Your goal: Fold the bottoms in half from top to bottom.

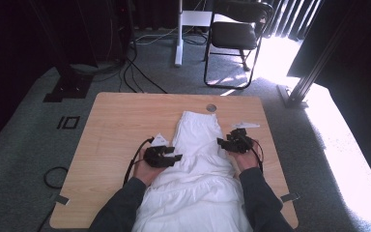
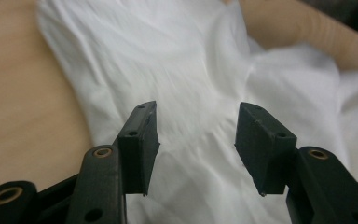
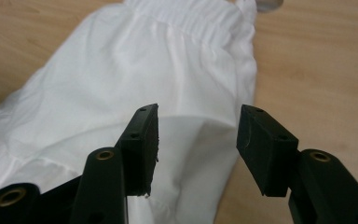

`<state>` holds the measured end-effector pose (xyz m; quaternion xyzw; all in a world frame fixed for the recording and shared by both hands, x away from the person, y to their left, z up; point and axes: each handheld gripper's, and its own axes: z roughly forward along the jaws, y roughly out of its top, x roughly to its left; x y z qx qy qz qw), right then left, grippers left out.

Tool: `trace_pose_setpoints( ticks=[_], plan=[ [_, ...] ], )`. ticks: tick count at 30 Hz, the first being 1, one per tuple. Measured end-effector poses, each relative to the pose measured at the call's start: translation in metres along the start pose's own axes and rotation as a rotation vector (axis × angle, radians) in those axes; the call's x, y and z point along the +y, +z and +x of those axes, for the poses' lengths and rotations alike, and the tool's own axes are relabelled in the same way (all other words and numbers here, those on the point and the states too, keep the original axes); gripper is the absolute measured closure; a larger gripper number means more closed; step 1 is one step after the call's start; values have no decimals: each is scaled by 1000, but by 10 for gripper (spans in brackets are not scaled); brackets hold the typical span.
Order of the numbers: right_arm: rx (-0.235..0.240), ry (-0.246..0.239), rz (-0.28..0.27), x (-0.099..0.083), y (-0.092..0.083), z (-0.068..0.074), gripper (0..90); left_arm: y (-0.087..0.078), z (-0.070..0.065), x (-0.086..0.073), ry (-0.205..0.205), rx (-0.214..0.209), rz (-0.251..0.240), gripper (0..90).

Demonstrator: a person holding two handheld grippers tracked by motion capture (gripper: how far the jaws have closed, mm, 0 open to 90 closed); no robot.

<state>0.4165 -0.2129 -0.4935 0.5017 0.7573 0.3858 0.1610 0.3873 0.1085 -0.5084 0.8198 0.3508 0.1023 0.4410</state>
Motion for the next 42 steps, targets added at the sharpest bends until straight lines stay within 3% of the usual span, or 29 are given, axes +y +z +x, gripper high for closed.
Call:
trace_pose_setpoints(
  ticks=[3,5,9,12,13,15,16,18,22,24,25,26,29,30,31,32,34,37,38,39,40,41,42],
  plan=[
    [4,-23,8,14,12,-1,505,4,17,14,-28,39,-13,478],
    [-5,-22,22,20,23,-3,476,10,30,21,-79,36,-10,459],
    [-26,37,63,28,49,-13,377,27,45,30,-120,72,14,423],
    [-55,64,89,28,62,-17,353,39,50,32,-151,71,32,410],
    [-78,73,101,28,69,-18,324,50,52,34,-153,96,66,410],
    [-104,87,128,25,86,-22,347,74,59,35,-187,95,147,394],
    [-124,78,138,23,90,-21,364,78,61,35,-195,102,158,393],
    [-121,80,142,21,94,-19,372,82,62,34,-210,104,166,392],
    [-144,63,144,21,96,-15,353,86,63,34,-195,113,159,393],
    [-170,53,161,20,96,-13,269,86,62,34,-178,116,166,397],
    [-170,53,161,20,96,-13,269,86,62,34,-178,116,166,405],
    [-200,63,172,19,97,-13,225,86,62,34,-180,114,172,410],
    [-203,62,163,18,96,-13,235,85,62,35,-178,104,181,506],
    [-199,52,163,18,96,-13,288,84,62,35,-173,90,196,506],
    [-199,52,163,18,96,-13,288,84,62,35,-173,90,196,610],
    [-136,27,181,22,92,-6,667,86,61,38,-171,53,241,756],
    [-94,52,205,25,93,-6,824,87,61,40,-177,40,259,859],
    [-71,73,217,28,94,-10,866,84,62,43,-177,37,244,879],
    [-65,59,202,31,92,-12,870,75,63,50,-176,43,196,882],
    [-65,59,202,31,92,-12,870,75,63,50,-176,43,196,883],
    [-60,58,157,38,85,-14,871,63,65,60,-166,57,128,883],
    [-46,62,116,43,79,-15,871,63,65,60,-166,57,128,883],
    [-36,70,80,50,73,-17,871,49,66,74,-155,60,69,883]
  ],
)
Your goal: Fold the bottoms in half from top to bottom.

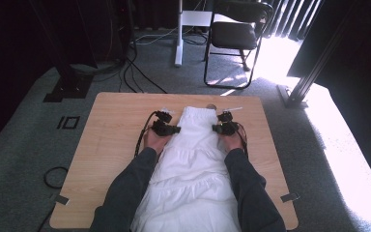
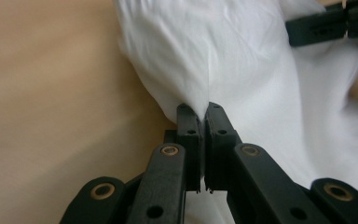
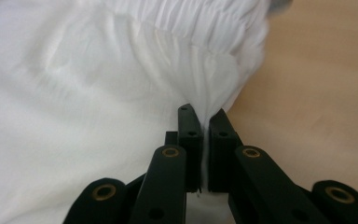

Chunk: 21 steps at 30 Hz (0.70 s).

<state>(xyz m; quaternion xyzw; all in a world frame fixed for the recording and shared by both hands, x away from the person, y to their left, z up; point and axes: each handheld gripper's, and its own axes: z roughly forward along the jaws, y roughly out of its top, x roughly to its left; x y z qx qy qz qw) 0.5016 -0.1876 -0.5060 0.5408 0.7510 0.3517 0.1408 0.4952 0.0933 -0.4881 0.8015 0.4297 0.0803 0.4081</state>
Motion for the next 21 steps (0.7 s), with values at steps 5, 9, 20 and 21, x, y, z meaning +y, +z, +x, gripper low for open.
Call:
trace_pose_setpoints(
  ticks=[5,9,20,21],
  plan=[
    [27,-27,-145,28,-32,-1,871,-31,-8,29,42,-14,-128,883],
    [87,-18,-283,46,-71,2,871,-63,-17,46,97,-26,-188,883],
    [222,-154,-226,-5,-110,23,864,-97,-48,-11,205,-73,-124,879],
    [223,-169,-209,-14,-112,26,862,-98,-51,-21,212,-75,-115,879]
  ],
)
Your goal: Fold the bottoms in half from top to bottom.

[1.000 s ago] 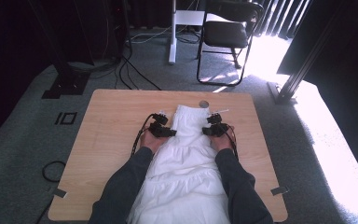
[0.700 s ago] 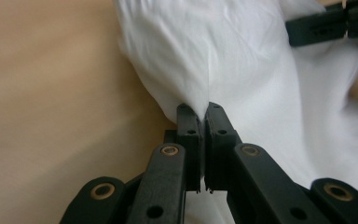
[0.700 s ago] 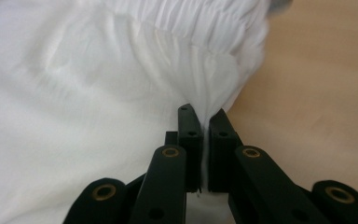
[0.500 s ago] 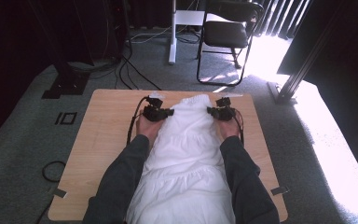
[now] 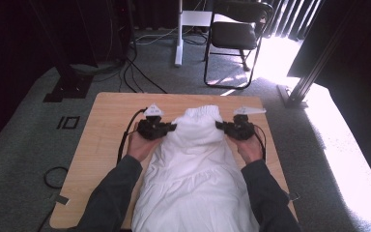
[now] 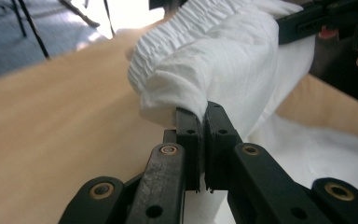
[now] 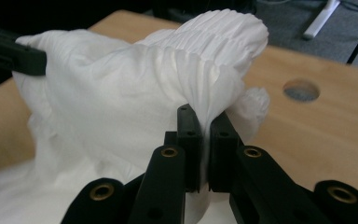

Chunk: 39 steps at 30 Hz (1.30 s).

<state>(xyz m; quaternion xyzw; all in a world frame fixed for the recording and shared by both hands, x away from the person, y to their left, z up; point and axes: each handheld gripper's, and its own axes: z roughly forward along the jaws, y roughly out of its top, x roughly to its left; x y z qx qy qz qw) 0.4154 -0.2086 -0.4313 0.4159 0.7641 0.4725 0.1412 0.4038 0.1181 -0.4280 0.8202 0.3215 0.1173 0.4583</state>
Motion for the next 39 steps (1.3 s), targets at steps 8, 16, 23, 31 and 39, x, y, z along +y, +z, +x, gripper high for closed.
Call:
trace_pose_setpoints(
  ticks=[8,16,23,31,39],
  plan=[
    [40,-69,178,-67,12,25,855,24,-32,-77,70,44,244,872],
    [1,-62,343,-79,68,15,856,64,-18,-83,98,98,328,872],
    [-86,0,322,-61,97,-4,854,97,15,-55,138,224,341,871],
    [-152,53,288,-45,120,-18,856,120,37,-33,146,319,388,870],
    [-177,53,199,-19,108,-24,862,94,43,-8,74,325,284,876]
  ],
)
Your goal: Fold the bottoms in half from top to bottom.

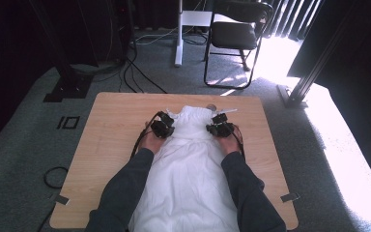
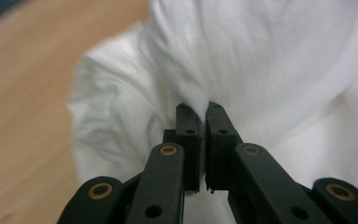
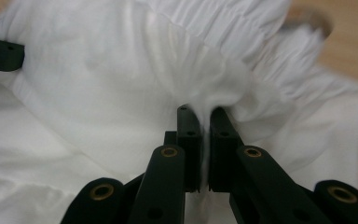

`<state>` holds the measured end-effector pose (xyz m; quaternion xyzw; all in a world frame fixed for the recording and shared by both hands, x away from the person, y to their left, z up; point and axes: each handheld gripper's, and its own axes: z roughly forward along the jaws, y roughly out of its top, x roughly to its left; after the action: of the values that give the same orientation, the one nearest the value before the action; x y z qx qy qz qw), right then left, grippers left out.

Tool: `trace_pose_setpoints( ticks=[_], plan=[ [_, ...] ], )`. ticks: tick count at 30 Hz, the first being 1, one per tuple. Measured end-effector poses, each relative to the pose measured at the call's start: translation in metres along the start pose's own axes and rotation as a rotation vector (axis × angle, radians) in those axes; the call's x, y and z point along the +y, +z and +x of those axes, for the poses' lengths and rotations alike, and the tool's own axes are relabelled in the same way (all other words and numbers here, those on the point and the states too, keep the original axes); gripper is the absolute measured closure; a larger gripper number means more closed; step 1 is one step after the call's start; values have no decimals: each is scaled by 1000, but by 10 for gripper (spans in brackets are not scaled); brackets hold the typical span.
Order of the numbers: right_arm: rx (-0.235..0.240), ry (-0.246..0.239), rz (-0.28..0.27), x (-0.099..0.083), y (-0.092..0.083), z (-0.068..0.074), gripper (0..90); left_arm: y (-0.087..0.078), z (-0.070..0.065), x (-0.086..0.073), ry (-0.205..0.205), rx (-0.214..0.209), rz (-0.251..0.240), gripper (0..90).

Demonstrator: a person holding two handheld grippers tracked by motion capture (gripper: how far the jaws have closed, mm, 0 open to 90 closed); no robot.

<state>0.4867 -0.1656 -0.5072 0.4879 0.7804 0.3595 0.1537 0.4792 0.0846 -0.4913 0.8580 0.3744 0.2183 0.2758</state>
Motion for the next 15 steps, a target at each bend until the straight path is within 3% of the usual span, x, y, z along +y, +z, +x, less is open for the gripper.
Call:
trace_pose_setpoints(
  ticks=[1,5,6,7,8,10,12,13,14,15],
  plan=[
    [0,0,0,0,0,0,862,0,0,0,0,0,0,876],
    [12,-22,-110,24,-34,-4,862,-35,8,17,-8,2,-111,875],
    [3,-43,-158,34,-50,-2,862,-43,8,22,-4,8,-141,876],
    [3,-43,-158,34,-50,-2,862,-52,8,27,3,11,-166,876],
    [-15,-67,-212,44,-67,2,862,-61,7,30,1,11,-196,876],
    [-15,-76,-236,48,-75,2,862,-79,7,36,6,10,-255,876],
    [11,-81,-317,56,-101,3,862,-98,7,38,-4,-13,-308,876],
    [11,-81,-317,56,-101,3,862,-107,6,37,2,-19,-325,876],
    [44,-84,-356,57,-117,5,862,-115,5,36,-1,-28,-349,875],
    [44,-84,-356,57,-117,5,862,-123,2,34,2,-37,-362,875]
  ],
)
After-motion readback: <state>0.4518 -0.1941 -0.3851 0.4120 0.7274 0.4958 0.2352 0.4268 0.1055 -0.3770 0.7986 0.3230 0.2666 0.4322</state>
